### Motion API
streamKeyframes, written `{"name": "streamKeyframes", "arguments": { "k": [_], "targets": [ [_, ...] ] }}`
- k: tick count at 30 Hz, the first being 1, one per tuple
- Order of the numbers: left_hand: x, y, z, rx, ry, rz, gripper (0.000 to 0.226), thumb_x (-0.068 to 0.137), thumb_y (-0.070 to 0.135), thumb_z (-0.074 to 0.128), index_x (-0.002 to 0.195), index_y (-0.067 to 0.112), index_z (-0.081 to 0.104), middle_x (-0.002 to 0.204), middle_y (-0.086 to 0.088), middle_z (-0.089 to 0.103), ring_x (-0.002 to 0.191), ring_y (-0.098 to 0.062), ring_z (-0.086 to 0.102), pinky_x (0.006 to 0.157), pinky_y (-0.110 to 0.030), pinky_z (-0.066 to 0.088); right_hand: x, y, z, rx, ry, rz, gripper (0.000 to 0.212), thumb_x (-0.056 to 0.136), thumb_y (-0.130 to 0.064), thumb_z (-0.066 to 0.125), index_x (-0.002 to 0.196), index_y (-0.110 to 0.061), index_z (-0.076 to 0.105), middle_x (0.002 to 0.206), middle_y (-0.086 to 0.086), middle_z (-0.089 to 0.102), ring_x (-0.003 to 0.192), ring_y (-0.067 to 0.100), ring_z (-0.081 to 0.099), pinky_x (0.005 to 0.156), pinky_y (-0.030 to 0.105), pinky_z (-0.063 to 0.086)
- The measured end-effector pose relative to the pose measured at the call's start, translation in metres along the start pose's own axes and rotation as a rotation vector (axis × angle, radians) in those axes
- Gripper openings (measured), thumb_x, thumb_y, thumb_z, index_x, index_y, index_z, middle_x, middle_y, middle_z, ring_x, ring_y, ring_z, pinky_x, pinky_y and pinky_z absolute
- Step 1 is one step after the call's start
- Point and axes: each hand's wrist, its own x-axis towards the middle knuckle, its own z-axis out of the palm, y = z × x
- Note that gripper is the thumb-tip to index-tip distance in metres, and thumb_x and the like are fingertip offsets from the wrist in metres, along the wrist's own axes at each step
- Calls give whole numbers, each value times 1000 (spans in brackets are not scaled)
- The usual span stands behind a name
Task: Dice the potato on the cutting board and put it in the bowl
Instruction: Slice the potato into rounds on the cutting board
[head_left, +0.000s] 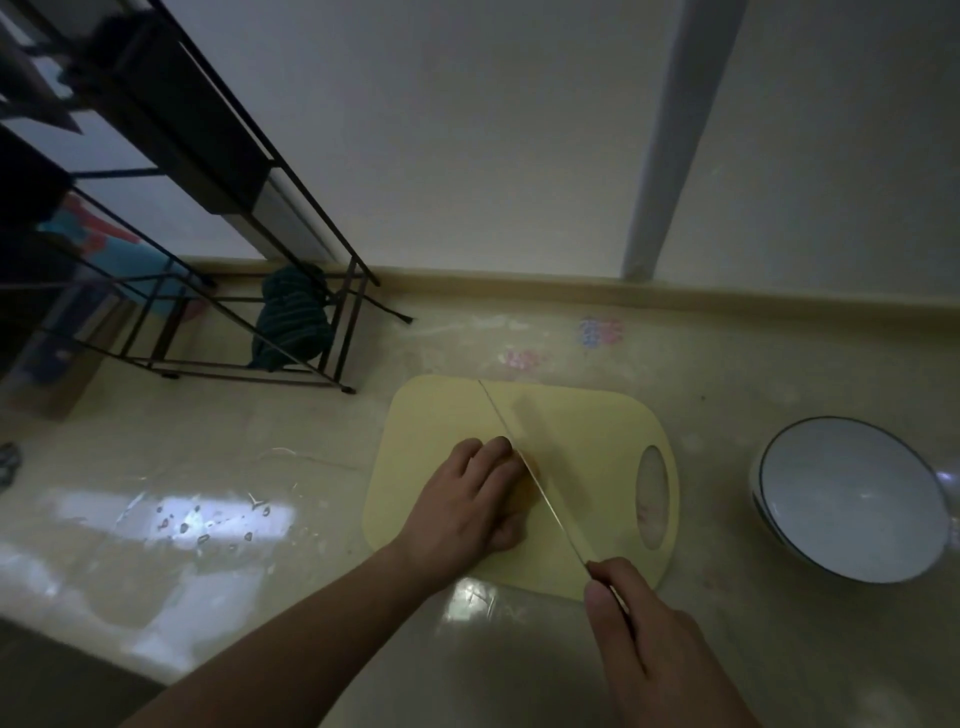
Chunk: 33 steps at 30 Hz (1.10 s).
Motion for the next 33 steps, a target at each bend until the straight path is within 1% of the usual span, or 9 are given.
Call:
{"name": "streamKeyframes", "arguments": {
  "k": [4,10,15,17,19,20,24,28,33],
  "targets": [
    [1,-1,0,-15,0,1,54,85,29,66,129,4,47,129,-19,53,107,-34,47,99,-40,40,3,-2,-3,7,-25,-17,13,96,-44,38,96,-38,50,56,-23,56,59,3,54,59,16,40],
    [3,-4,-1,-41,-25,-14,56,85,31,65,131,5,46,131,-16,49,106,-34,48,98,-39,41,12,-8,-6,6,-48,-67,19,97,-45,38,92,-31,50,58,-11,55,59,7,55,60,20,40],
    [1,-4,0,-54,-31,-52,56,86,35,63,132,8,45,133,-13,45,107,-34,49,98,-39,42,7,-1,-7,3,-68,-34,12,95,-46,39,93,-39,49,63,-17,60,62,3,58,61,15,42],
    [0,-5,1,-60,-39,-58,57,86,35,63,132,8,45,133,-14,46,108,-35,49,98,-40,42,-2,3,-7,4,-27,12,17,85,-65,36,96,-55,43,66,-14,65,65,3,61,63,13,43],
    [1,-6,2,-54,-41,-45,56,86,35,63,132,7,46,130,-17,50,107,-35,49,98,-41,42,-7,5,-9,-5,-7,25,49,63,-92,17,95,-62,40,69,-12,67,66,3,62,61,12,43],
    [2,-6,2,-54,-35,-42,56,86,34,62,131,7,46,129,-18,53,107,-34,48,98,-40,42,-6,7,-9,-26,-21,19,59,58,-96,11,96,-62,41,69,-13,67,65,3,61,60,12,42],
    [3,-6,1,-49,-15,-23,55,86,34,62,131,5,47,128,-16,50,107,-33,47,98,-38,41,14,3,-8,6,-82,-63,32,79,-66,26,99,-49,43,62,-6,60,57,9,56,55,21,38],
    [0,-5,3,-46,-18,-60,57,86,34,64,131,7,46,130,-13,46,106,-35,51,97,-39,43,37,0,-1,-1,-106,-176,33,90,-58,27,88,-31,47,61,2,52,52,13,49,55,35,37],
    [4,-2,1,-59,28,-82,57,84,34,63,131,7,45,128,-11,43,105,-32,47,96,-36,41,54,5,6,-25,-76,-233,33,92,-55,28,82,-29,47,67,5,51,55,12,47,58,33,36]
  ]
}}
